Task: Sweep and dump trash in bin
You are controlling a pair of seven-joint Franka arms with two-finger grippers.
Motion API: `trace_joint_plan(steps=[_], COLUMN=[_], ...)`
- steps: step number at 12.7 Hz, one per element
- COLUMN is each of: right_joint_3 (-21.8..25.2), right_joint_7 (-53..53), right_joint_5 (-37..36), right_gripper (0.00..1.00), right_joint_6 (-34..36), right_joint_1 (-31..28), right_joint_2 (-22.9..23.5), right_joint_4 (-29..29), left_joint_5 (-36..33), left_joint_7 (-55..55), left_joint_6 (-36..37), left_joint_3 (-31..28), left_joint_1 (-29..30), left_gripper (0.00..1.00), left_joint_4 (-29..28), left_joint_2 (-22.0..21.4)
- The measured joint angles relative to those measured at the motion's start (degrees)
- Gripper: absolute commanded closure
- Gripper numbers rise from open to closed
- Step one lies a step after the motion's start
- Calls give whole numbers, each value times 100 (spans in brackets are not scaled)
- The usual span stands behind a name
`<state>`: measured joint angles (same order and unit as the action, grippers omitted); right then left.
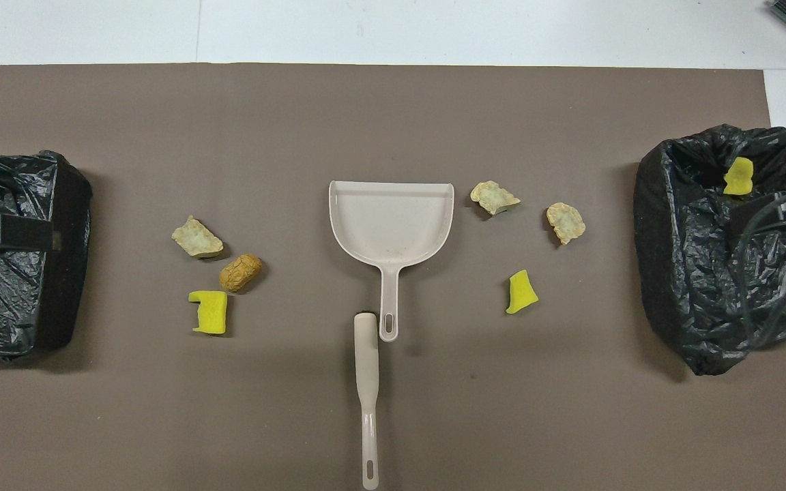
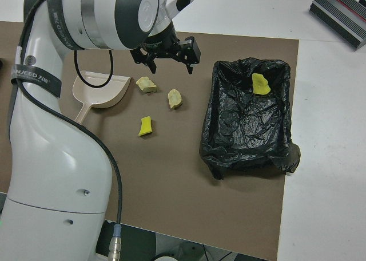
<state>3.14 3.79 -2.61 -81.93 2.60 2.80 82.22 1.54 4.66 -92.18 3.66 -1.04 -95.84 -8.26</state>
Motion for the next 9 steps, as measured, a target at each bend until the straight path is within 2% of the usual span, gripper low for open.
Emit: trace_joint_plan(steps=[9], right_joint_3=[34], right_joint_7=[-506], right_joint_5=[0], right_gripper=[0], right_joint_6=[-288], right_joint_1=[-13], right_joint_2=[2], right_joint_4=[13], left_joint_5=[3], left_joint_7=[-1], left_joint_6=[3], left_joint_3=[4], left_joint_1=[0], left_gripper=[0], left_joint_4=[-48], left_joint_2=[-30])
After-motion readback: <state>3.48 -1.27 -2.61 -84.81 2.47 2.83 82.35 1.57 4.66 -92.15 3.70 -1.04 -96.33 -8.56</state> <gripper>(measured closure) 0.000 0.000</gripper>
